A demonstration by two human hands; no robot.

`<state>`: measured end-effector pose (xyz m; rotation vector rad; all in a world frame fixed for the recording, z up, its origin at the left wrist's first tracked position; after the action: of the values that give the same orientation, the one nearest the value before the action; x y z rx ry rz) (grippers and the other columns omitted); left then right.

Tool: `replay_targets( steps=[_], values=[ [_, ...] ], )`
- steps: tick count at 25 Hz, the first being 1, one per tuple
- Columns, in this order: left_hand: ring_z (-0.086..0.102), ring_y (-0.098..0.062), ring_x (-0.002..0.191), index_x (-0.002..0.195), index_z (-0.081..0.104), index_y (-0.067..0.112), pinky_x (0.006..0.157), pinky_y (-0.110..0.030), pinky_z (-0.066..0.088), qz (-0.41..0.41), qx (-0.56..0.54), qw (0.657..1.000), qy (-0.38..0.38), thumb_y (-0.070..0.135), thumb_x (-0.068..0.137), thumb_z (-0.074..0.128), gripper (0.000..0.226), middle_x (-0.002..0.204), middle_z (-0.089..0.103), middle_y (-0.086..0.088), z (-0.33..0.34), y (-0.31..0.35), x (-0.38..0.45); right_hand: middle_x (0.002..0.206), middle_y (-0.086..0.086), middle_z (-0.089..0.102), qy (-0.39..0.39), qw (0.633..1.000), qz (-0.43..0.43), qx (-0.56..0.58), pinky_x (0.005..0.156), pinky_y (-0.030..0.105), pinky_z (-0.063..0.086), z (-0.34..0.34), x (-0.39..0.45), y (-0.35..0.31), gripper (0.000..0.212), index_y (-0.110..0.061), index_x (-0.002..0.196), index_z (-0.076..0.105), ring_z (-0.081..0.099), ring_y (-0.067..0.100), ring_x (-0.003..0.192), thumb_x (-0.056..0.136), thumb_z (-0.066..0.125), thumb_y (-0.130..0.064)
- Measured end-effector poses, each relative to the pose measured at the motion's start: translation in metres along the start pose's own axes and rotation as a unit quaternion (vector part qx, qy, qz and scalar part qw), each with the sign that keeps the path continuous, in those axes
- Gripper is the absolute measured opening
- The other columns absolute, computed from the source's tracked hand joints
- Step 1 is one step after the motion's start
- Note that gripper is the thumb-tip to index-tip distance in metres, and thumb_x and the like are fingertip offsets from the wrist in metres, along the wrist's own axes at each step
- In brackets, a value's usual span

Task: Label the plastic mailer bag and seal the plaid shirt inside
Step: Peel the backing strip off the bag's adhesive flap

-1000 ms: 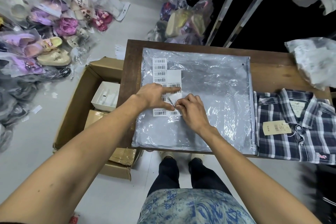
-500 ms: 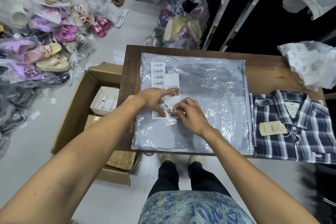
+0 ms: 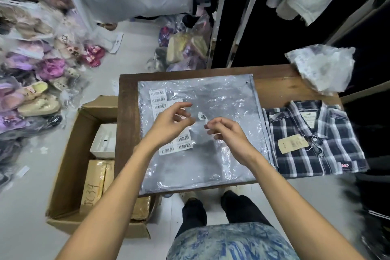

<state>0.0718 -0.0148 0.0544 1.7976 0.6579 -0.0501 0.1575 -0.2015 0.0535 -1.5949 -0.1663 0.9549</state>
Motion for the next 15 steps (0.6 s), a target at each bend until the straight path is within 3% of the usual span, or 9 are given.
replay_targets(
  steps=[2, 6, 15],
  values=[
    [0.067, -0.012, 0.091, 0.118, 0.070, 0.025, 0.082, -0.023, 0.053, 0.007, -0.089, 0.996, -0.025, 0.018, 0.089, 0.072, 0.029, 0.105, 0.073, 0.001, 0.022, 0.022, 0.005, 0.095, 0.001, 0.075, 0.001, 1.000, 0.007, 0.011, 0.080, 0.029, 0.045, -0.012, 0.000, -0.005, 0.016, -0.020, 0.084, 0.072, 0.066, 0.014, 0.085, 0.094, 0.063, -0.011],
    [0.065, -0.004, 0.076, 0.095, 0.076, 0.017, 0.076, -0.016, 0.050, 0.018, -0.139, 0.990, 0.011, 0.014, 0.090, 0.074, 0.006, 0.081, 0.075, 0.011, 0.056, 0.045, 0.022, 0.089, -0.002, 0.075, 0.019, 0.998, 0.014, 0.051, 0.079, 0.028, 0.044, -0.049, 0.007, -0.016, 0.013, -0.020, 0.084, 0.072, 0.064, 0.014, 0.082, 0.094, 0.065, -0.016],
    [0.061, -0.001, 0.066, 0.084, 0.069, 0.017, 0.063, -0.010, 0.044, -0.042, -0.122, 0.990, 0.054, 0.008, 0.093, 0.062, 0.015, 0.079, 0.068, 0.001, 0.141, 0.081, 0.069, 0.087, -0.002, 0.074, -0.011, 0.998, 0.024, 0.048, 0.074, 0.023, 0.047, -0.150, 0.051, -0.029, 0.004, -0.018, 0.090, 0.074, 0.066, 0.011, 0.079, 0.091, 0.072, -0.021]
  ],
)
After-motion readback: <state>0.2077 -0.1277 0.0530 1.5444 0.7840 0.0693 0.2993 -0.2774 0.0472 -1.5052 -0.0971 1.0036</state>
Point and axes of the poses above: each hand's wrist, its own x-axis towards the middle knuckle, its own z-axis out of the palm, y = z × x, the point moved 3 cm from there along x, towards the middle knuckle
